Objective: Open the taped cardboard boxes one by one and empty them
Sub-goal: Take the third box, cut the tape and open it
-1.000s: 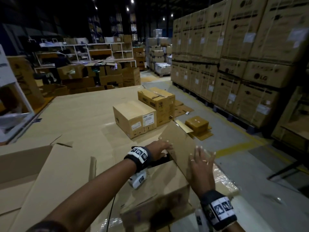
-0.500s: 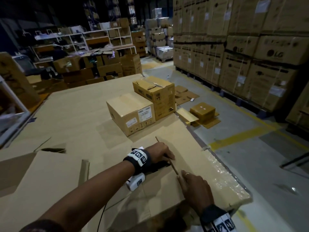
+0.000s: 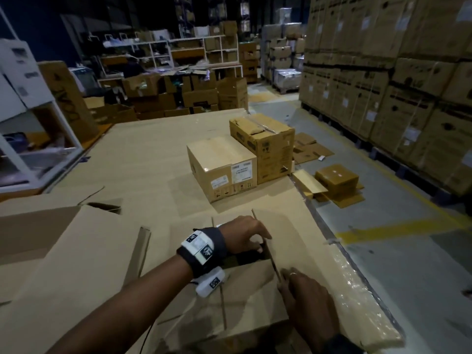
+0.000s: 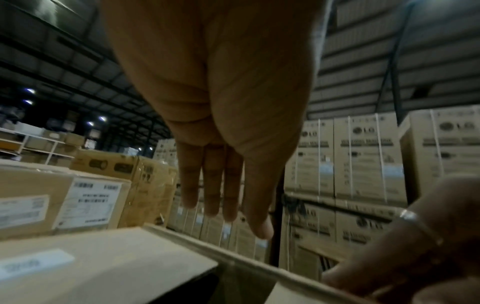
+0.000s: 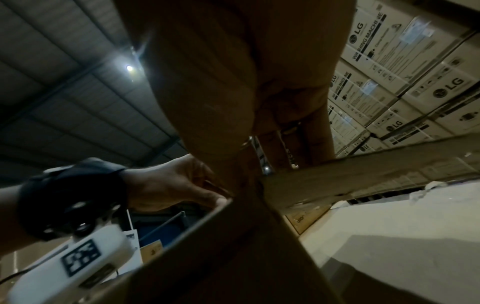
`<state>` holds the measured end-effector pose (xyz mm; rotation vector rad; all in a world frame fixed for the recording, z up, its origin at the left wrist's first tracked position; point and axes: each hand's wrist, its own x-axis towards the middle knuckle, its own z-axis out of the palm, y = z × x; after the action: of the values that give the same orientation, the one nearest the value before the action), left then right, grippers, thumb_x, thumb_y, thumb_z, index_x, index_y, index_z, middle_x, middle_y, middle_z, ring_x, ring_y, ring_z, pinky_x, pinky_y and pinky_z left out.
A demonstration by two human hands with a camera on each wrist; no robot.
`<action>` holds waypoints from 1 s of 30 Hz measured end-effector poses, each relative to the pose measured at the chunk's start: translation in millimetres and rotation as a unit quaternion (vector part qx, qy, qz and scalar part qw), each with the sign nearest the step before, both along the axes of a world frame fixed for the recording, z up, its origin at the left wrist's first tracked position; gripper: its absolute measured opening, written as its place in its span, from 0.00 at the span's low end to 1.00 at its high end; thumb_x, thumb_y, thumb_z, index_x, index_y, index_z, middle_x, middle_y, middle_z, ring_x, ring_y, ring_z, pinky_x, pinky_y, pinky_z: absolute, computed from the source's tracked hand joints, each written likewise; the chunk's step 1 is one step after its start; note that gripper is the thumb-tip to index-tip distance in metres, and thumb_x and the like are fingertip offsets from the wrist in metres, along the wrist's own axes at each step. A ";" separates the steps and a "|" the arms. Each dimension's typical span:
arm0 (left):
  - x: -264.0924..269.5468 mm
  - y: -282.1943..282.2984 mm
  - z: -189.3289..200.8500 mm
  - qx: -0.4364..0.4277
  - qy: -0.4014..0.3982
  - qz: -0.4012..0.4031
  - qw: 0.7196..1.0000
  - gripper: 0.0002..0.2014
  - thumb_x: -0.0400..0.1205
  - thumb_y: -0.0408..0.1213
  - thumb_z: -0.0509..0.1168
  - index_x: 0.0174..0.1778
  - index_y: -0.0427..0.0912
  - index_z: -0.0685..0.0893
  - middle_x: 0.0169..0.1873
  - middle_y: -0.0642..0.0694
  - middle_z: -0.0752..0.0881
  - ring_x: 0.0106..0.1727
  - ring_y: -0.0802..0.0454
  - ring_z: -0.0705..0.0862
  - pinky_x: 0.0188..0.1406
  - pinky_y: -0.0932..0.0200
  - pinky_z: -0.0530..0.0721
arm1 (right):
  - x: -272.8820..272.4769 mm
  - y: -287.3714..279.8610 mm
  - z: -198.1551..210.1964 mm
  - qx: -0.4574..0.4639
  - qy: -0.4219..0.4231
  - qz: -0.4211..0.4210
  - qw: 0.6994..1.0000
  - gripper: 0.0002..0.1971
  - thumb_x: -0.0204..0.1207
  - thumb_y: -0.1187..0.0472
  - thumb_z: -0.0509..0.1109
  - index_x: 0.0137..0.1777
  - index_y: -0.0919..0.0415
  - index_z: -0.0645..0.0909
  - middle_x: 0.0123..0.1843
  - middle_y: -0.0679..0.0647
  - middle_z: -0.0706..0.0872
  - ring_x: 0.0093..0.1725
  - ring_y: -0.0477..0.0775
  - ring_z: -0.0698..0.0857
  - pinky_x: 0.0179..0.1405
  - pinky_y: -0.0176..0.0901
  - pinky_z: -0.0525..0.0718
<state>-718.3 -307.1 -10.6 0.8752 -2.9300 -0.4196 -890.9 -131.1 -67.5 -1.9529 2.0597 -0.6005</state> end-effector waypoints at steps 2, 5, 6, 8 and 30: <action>20.2 17.2 10.8 0.006 0.008 0.024 1.000 0.18 0.81 0.45 0.74 0.67 0.46 0.87 0.63 0.48 0.89 0.62 0.51 0.85 0.64 0.55 0.82 | -1.1 0.3 1.1 0.007 0.003 0.001 1.000 0.11 0.80 0.45 0.69 0.53 0.50 0.83 0.55 0.48 0.88 0.55 0.54 0.87 0.50 0.47 0.82; 44.3 51.2 24.4 0.019 -0.002 0.050 0.999 0.19 0.82 0.50 0.71 0.67 0.48 0.88 0.61 0.50 0.90 0.59 0.53 0.86 0.61 0.55 0.82 | -1.9 -3.4 4.2 -0.004 0.007 0.040 0.999 0.13 0.79 0.41 0.67 0.59 0.44 0.81 0.56 0.42 0.86 0.57 0.48 0.86 0.51 0.42 0.80; 50.7 61.8 25.2 0.025 -0.004 0.060 0.998 0.18 0.83 0.50 0.71 0.67 0.49 0.88 0.60 0.50 0.90 0.58 0.54 0.86 0.59 0.55 0.83 | -0.7 -5.7 6.1 -0.008 -0.002 0.049 0.999 0.13 0.79 0.42 0.68 0.60 0.43 0.81 0.56 0.40 0.86 0.57 0.47 0.86 0.52 0.41 0.80; 60.1 78.9 21.4 0.037 0.003 0.079 0.996 0.18 0.83 0.50 0.70 0.69 0.52 0.87 0.61 0.53 0.89 0.57 0.57 0.86 0.58 0.56 0.84 | 3.1 -11.6 10.6 0.002 -0.020 0.048 0.999 0.14 0.79 0.41 0.67 0.62 0.41 0.81 0.54 0.39 0.86 0.54 0.43 0.85 0.53 0.38 0.82; -27.0 -21.7 -29.3 -0.003 -0.075 0.005 0.997 0.12 0.79 0.32 0.74 0.58 0.40 0.92 0.53 0.40 0.93 0.55 0.39 0.90 0.57 0.52 0.84 | 8.5 -57.2 -12.2 0.042 -0.014 0.004 0.999 0.12 0.86 0.54 0.61 0.45 0.57 0.81 0.47 0.58 0.88 0.51 0.65 0.85 0.41 0.50 0.72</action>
<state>-745.3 -328.8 -40.0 0.9603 -3.0589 -0.3607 -882.4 -188.3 -79.7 -1.8943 2.0248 -0.5273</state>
